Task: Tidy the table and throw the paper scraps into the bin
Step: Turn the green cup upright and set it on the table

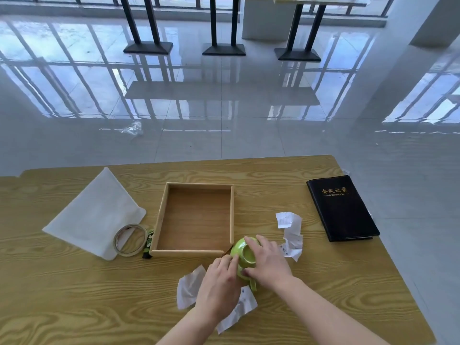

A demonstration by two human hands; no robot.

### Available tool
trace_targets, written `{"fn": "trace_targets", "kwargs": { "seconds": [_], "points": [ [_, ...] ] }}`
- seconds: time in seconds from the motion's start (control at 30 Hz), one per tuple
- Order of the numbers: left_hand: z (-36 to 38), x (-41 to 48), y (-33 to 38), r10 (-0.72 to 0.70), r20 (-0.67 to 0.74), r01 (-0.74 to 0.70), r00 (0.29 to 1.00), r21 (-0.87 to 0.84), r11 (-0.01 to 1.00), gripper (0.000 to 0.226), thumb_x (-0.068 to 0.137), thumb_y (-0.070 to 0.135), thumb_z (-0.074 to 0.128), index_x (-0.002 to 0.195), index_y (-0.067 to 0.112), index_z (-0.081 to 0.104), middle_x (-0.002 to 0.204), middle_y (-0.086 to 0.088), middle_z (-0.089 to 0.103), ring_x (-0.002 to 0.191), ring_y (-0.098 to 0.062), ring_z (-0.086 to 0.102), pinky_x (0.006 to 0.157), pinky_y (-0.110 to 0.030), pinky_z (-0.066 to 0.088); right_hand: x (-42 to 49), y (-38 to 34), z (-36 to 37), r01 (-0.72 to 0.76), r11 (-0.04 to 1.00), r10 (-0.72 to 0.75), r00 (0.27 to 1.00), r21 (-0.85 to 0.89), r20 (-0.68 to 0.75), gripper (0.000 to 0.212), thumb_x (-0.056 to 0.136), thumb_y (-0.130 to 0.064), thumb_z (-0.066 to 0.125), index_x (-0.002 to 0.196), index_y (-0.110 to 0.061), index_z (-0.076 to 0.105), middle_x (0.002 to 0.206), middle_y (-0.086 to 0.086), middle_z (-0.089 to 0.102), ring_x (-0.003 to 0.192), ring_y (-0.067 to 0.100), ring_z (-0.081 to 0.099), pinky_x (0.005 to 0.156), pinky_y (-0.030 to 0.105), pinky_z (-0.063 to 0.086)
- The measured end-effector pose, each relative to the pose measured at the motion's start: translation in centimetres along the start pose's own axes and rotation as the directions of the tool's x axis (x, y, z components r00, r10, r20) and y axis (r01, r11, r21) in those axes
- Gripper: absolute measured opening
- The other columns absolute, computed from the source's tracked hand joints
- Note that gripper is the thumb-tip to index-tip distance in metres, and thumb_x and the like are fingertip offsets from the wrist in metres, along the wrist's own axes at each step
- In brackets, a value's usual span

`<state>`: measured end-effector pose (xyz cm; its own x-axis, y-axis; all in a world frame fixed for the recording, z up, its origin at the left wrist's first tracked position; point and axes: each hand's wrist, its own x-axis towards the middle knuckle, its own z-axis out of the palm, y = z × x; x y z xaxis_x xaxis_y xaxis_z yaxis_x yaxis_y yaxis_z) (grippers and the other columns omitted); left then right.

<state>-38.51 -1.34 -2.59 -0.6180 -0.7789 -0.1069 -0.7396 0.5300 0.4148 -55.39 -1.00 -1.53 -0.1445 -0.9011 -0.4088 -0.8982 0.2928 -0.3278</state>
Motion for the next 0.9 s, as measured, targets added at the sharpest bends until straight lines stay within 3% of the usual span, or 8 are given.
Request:
{"fn": "trace_targets", "kwargs": {
  "seconds": [0.17,0.33,0.47,0.57,0.63,0.73,0.83,0.9],
  "points": [
    [-0.4,0.3,1.0,-0.071,0.03,0.076,0.997,-0.22,0.973,0.049,0.089,0.022,0.048,0.138,0.021,0.043,0.127,0.006,0.047,0.113,-0.013,0.046,0.097,-0.023,0.04,-0.1,0.3,-0.1,0.015,1.0,-0.015,0.999,0.025,-0.034,0.085,0.08,-0.041,0.072,0.15,-0.036,0.025,0.156,0.002,0.027,0.135,0.028,0.03,0.109,0.037,0.038],
    [-0.7,0.6,1.7,-0.237,-0.035,0.192,0.971,-0.479,0.857,0.043,0.091,0.027,0.06,0.134,0.021,0.054,0.125,0.015,0.051,0.112,-0.002,0.051,0.093,-0.012,0.039,-1.1,0.9,-0.4,0.054,0.996,-0.044,0.99,0.076,-0.133,0.083,0.077,-0.045,0.072,0.148,-0.036,0.03,0.154,0.002,0.032,0.134,0.026,0.032,0.109,0.037,0.037],
    [-1.5,0.9,1.7,-0.427,0.02,0.322,0.904,-0.689,0.65,0.049,0.091,0.033,0.067,0.136,0.024,0.051,0.121,0.01,0.057,0.108,-0.004,0.057,0.097,-0.029,0.05,-2.1,1.0,-1.4,0.069,0.976,-0.019,0.972,0.205,-0.235,0.087,0.072,-0.054,0.078,0.146,-0.035,0.036,0.147,-0.005,0.04,0.129,0.021,0.038,0.107,0.034,0.038],
    [-2.3,1.4,1.8,-0.433,0.143,0.367,0.89,-0.788,0.494,0.028,0.093,0.033,0.064,0.121,0.029,0.063,0.101,0.004,0.071,0.092,-0.012,0.068,0.084,-0.043,0.058,-2.7,0.9,-2.3,0.115,0.938,-0.009,0.952,0.328,-0.306,0.088,0.07,-0.049,0.083,0.144,-0.029,0.042,0.141,-0.008,0.047,0.125,0.017,0.045,0.105,0.036,0.042],
    [-3.0,1.5,2.0,-0.43,0.163,0.34,0.888,-0.863,0.374,0.016,0.094,0.026,0.064,0.108,0.031,0.07,0.087,-0.003,0.074,0.08,-0.018,0.072,0.069,-0.045,0.062,-2.8,0.7,-2.7,0.151,0.887,0.001,0.944,0.436,-0.329,0.086,0.069,-0.041,0.087,0.142,-0.025,0.045,0.137,-0.009,0.05,0.123,0.012,0.047,0.103,0.029,0.042],
    [-4.2,1.4,2.1,-0.462,0.129,0.273,0.878,-0.926,0.261,0.02,0.091,0.017,0.069,0.102,0.033,0.071,0.081,-0.007,0.074,0.072,-0.022,0.074,0.057,-0.035,0.06,-3.1,0.1,-3.0,0.163,0.781,0.04,0.95,0.603,-0.309,0.083,0.068,-0.03,0.089,0.139,-0.028,0.047,0.129,-0.014,0.053,0.118,0.004,0.05,0.096,0.018,0.041],
    [-5.5,1.1,1.8,-0.467,0.04,0.224,0.883,-0.911,0.345,0.022,0.086,0.016,0.075,0.099,0.034,0.072,0.077,0.001,0.072,0.071,-0.023,0.072,0.06,-0.042,0.062,-3.5,-0.5,-3.2,0.155,0.605,0.04,0.974,0.781,-0.225,0.076,0.07,-0.022,0.088,0.133,-0.037,0.048,0.126,-0.016,0.056,0.117,0.003,0.054,0.091,0.021,0.05],
    [-6.4,0.6,1.5,-0.434,-0.053,0.178,0.9,-0.862,0.474,0.024,0.085,0.017,0.076,0.103,0.031,0.073,0.075,0.009,0.07,0.07,-0.019,0.069,0.064,-0.039,0.061,-3.8,-1.0,-3.3,0.123,0.436,0.01,0.99,0.892,-0.141,0.068,0.073,-0.021,0.085,0.129,-0.037,0.05,0.128,-0.007,0.059,0.117,0.01,0.059,0.096,0.035,0.054]
  ]
}}
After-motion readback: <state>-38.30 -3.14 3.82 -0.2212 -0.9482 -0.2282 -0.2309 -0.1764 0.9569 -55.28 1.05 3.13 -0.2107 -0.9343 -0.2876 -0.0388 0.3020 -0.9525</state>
